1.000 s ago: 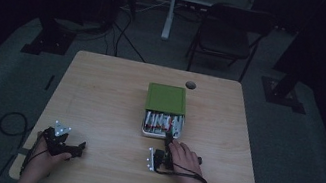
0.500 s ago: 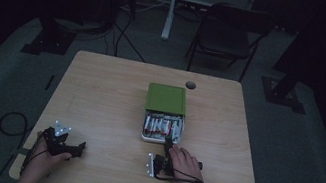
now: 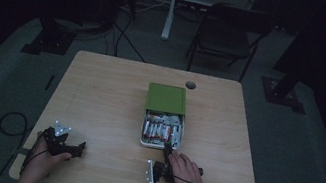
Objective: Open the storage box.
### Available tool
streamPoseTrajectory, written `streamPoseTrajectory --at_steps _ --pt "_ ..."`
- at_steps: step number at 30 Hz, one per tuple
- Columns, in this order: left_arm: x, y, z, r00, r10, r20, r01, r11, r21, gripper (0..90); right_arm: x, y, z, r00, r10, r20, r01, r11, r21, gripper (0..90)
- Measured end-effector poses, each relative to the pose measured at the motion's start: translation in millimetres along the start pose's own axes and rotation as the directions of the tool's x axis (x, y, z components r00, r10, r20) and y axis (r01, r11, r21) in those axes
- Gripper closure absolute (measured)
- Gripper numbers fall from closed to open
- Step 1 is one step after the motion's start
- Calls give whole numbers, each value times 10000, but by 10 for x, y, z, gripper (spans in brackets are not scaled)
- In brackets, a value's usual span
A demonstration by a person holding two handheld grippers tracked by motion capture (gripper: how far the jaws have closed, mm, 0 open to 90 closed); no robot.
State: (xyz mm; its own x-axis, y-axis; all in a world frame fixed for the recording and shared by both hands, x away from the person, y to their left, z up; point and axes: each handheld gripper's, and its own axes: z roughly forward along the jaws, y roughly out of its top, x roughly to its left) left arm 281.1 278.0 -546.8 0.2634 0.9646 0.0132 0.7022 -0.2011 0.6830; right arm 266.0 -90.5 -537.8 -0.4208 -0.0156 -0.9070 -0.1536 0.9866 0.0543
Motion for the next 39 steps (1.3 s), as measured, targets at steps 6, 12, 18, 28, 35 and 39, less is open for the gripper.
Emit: streamPoseTrajectory --at_steps 6,12,18,28,35,39 --pt "0 0 0 10000 -2 -3 2 10000 2 4 51 10 -81 9999 33 -116 -34 9999 -127 727" --pt "0 0 0 10000 -3 -3 3 10000 2 4 93 1 -156 9995 16 -317 -23 9998 -208 729" --pt "0 0 0 10000 0 0 0 10000 4 4 105 -5 -195 9992 102 -381 -113 9996 -267 729" --pt "0 0 0 10000 -2 -4 2 10000 4 4 125 -29 -261 9988 40 -479 -60 9991 -416 729" --pt "0 0 0 10000 -2 -3 2 10000 2 4 137 -26 -309 9984 74 -568 -105 9985 -546 729" --pt "0 0 0 10000 2 -1 -2 10000 4 4 140 -32 -332 9979 132 -636 -171 9980 -611 728"
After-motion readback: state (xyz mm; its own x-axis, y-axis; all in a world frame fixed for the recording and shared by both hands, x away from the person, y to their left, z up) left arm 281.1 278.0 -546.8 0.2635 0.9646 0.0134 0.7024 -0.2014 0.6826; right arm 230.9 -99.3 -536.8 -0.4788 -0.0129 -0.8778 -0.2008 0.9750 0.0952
